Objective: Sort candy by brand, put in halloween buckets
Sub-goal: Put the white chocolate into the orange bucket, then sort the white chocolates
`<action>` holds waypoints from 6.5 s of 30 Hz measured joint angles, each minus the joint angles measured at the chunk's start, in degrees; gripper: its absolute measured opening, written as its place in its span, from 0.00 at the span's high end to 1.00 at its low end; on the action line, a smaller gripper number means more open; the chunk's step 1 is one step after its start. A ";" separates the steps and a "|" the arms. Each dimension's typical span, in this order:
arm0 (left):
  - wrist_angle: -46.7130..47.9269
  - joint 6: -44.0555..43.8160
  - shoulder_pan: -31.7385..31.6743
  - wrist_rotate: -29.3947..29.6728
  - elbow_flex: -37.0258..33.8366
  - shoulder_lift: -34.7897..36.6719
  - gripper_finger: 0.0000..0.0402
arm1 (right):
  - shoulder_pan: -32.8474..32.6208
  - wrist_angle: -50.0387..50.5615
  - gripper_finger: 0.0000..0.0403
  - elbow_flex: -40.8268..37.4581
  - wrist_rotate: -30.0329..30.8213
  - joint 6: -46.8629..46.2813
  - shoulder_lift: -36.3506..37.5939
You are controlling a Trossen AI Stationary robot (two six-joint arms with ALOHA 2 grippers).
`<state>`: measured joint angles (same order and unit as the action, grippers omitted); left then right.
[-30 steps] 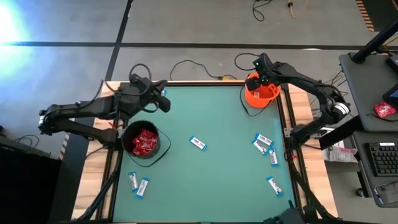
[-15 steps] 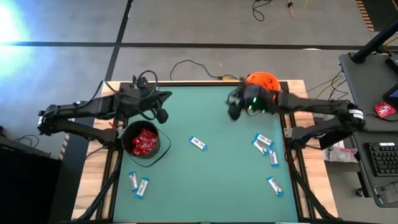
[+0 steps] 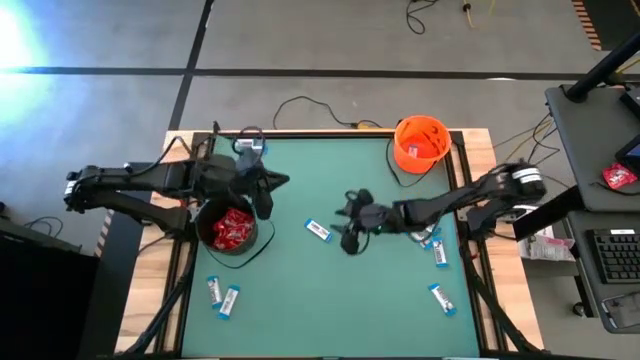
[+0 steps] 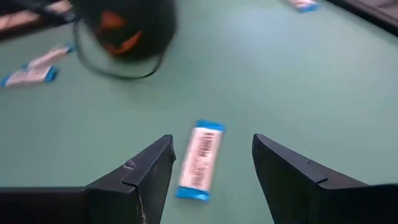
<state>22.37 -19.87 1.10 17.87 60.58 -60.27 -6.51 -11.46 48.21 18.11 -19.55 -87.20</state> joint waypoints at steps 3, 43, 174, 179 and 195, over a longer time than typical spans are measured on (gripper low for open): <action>1.66 -2.67 4.38 2.43 -0.09 0.00 1.00 | -1.21 -8.46 0.48 0.00 -0.06 2.59 -6.42; 27.18 -36.73 41.45 18.85 -0.29 0.31 1.00 | -1.83 -24.04 0.65 10.09 10.99 2.81 -35.87; 19.58 -95.77 -60.38 -7.96 8.87 -47.32 0.61 | 36.75 52.84 0.18 27.41 2.25 -0.14 16.53; 18.26 -96.36 -60.36 -8.44 8.89 -47.45 0.61 | 36.75 53.06 0.18 27.41 0.91 -2.27 16.53; 23.46 -101.43 -59.89 -9.08 12.26 -50.20 0.61 | 36.75 53.19 0.18 27.39 -0.29 -2.94 16.53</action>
<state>45.84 -121.30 -58.80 8.79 72.84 -110.47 30.24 41.74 75.59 17.83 -22.49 -70.67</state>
